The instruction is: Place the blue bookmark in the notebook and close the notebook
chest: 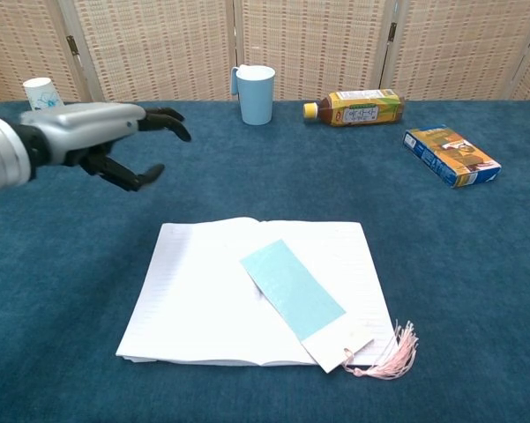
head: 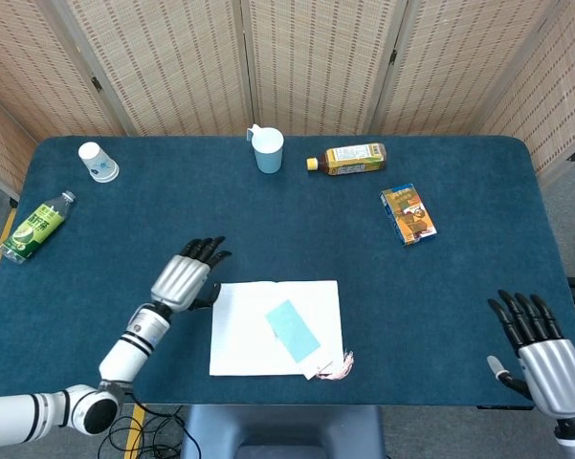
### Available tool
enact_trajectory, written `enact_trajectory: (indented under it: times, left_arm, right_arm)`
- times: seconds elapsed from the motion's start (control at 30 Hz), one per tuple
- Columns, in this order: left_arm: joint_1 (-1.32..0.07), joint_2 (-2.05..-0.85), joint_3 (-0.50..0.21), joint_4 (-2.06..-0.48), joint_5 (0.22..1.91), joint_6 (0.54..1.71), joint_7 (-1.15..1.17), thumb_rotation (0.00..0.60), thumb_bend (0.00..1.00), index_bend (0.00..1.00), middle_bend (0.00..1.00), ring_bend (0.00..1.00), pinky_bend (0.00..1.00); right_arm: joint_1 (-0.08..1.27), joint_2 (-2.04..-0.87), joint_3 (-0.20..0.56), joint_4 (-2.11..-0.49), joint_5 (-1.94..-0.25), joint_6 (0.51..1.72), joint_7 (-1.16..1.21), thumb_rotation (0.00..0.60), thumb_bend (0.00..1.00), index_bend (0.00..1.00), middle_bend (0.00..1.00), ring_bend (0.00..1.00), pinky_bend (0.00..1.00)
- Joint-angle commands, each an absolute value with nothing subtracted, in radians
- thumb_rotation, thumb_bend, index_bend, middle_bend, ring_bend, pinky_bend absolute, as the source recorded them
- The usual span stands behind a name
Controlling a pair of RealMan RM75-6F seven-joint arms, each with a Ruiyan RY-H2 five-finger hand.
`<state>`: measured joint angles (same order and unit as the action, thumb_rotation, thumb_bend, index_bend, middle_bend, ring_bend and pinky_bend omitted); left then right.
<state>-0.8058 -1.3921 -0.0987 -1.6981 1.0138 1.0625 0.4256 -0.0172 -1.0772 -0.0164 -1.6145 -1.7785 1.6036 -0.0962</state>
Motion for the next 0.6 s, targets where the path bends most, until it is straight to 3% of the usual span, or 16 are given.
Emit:
enact_trajectory:
  times: [0.03, 0.13, 0.43, 0.6]
  left_arm:
    - [-0.754, -1.341, -0.1, -1.724, 1.031, 1.107, 0.374, 0.545, 0.57, 0.16, 0.0, 0.0, 0.11]
    - [-0.704, -1.297, -0.086, -1.735, 1.048, 1.145, 0.341, 0.598, 0.57, 0.16, 0.0, 0.0, 0.11]
    - [-0.604, -1.218, -0.058, -1.761, 1.101, 1.196, 0.258, 0.6, 0.57, 0.16, 0.0, 0.0, 0.11]
    - [-0.569, -1.193, -0.053, -1.772, 1.128, 1.216, 0.239, 0.6, 0.57, 0.16, 0.0, 0.0, 0.11]
  right_arm:
    - [0.032, -1.07, -0.03, -1.638, -1.84, 1.554, -0.131, 0.6, 0.21, 0.0, 0.05, 0.0, 0.0]
    - [0.083, -1.075, -0.038, -1.652, -1.899, 1.495, -0.163, 0.6, 0.17, 0.0, 0.07, 0.0, 0.0]
    - [0.235, -1.138, -0.033, -1.688, -1.956, 1.273, -0.253, 0.6, 0.06, 0.0, 0.08, 0.0, 0.01]
    - [0.303, -1.209, -0.015, -1.674, -1.941, 1.182, -0.278, 0.6, 0.05, 0.0, 0.08, 0.0, 0.01]
